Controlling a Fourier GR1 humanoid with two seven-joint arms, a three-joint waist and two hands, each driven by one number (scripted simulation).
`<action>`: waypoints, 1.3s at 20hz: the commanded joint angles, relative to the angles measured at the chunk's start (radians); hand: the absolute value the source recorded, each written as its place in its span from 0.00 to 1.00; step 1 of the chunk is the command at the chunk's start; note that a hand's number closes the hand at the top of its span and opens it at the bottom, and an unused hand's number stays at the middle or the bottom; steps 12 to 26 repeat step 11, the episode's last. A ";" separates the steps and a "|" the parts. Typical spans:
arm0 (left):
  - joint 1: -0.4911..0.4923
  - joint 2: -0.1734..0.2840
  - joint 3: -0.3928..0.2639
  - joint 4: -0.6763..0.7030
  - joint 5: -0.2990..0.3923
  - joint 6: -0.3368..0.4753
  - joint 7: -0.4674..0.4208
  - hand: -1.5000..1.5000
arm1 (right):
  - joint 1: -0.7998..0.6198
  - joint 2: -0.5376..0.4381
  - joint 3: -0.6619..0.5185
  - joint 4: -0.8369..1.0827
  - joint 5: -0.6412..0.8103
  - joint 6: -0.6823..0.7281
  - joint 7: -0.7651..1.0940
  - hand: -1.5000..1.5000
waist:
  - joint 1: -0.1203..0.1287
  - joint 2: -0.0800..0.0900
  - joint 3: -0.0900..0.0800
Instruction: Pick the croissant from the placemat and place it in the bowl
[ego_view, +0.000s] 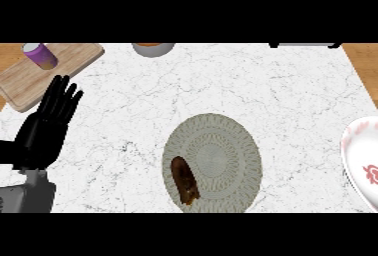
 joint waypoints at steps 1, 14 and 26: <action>-0.015 -0.002 -0.004 0.010 0.000 -0.004 -0.001 0.50 | 0.015 0.000 0.033 -0.118 0.014 0.035 0.153 0.00 | 0.007 0.004 0.001; -0.011 -0.005 -0.013 0.014 -0.001 -0.011 0.005 0.50 | 0.059 0.000 0.089 -0.286 -0.007 0.185 0.185 0.00 | 0.018 0.003 0.004; -0.011 -0.005 -0.013 0.014 -0.001 -0.011 0.005 0.50 | 0.059 0.000 0.089 -0.286 -0.007 0.185 0.185 0.00 | 0.018 0.003 0.004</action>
